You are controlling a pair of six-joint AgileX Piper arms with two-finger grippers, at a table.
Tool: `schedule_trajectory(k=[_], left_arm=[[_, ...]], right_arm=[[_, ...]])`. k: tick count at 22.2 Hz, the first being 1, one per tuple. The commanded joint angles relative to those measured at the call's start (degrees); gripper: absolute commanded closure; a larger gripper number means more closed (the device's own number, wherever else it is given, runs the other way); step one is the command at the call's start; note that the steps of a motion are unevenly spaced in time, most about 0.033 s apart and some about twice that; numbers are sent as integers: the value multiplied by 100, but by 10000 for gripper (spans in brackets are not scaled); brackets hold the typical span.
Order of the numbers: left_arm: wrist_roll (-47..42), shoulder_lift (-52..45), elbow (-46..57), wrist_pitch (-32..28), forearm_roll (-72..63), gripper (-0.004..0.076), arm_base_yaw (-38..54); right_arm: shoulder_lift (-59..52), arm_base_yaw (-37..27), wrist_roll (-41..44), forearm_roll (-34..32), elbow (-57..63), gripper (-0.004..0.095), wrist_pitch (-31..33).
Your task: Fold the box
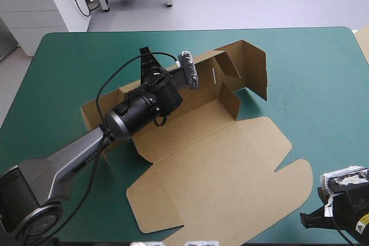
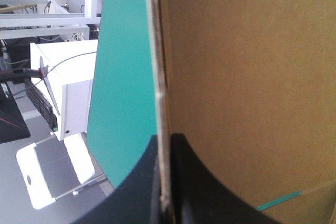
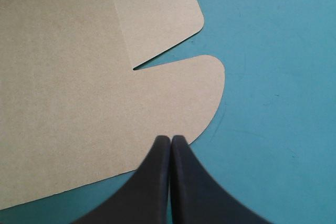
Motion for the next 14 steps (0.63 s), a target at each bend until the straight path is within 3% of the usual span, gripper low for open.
schedule_trajectory(k=[1,8,14], left_arm=[[-26,-240,-28,-211,549,731,-228],[-1028,-240,697,-721,1644,731,-757],[-2665,-240,2094,-672,3719,731,-1223]], right_arm=[[39,-27,-35,0,-148,929,-309],[39,-27,-35,0,-148,929,-354],[39,-27,-8,0,-148,929,-382]])
